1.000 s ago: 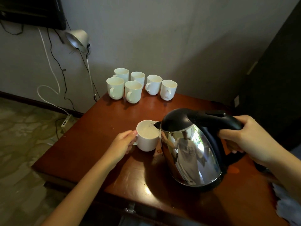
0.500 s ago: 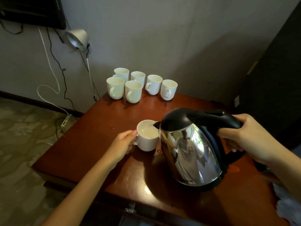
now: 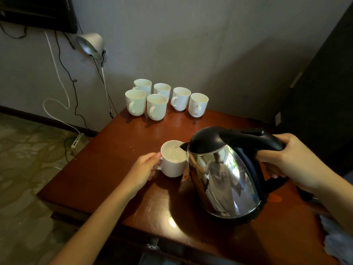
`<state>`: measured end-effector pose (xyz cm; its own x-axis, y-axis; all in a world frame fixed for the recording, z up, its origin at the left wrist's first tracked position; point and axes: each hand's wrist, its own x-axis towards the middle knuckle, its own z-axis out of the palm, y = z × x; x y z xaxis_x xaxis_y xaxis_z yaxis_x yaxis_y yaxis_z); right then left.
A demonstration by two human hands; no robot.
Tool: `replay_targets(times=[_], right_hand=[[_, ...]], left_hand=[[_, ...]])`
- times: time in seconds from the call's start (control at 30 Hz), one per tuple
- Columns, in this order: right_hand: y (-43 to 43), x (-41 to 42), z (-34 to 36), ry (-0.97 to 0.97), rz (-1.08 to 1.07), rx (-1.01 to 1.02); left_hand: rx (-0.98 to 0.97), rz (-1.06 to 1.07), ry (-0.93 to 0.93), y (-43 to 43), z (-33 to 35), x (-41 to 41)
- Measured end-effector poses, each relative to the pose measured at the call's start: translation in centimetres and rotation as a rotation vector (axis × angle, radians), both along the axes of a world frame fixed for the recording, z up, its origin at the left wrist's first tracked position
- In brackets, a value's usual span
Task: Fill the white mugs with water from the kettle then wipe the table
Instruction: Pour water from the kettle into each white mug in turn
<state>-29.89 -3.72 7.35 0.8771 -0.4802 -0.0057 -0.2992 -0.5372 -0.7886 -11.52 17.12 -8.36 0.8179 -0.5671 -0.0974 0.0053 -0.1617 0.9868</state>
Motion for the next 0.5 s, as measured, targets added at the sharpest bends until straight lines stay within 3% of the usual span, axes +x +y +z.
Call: replay_targets(times=[0.5], right_hand=[[0.47, -0.89, -0.85, -0.125, -0.074, 0.088]], left_hand=[[-0.031, 0.001, 0.032, 0.04, -0.33, 0.24]])
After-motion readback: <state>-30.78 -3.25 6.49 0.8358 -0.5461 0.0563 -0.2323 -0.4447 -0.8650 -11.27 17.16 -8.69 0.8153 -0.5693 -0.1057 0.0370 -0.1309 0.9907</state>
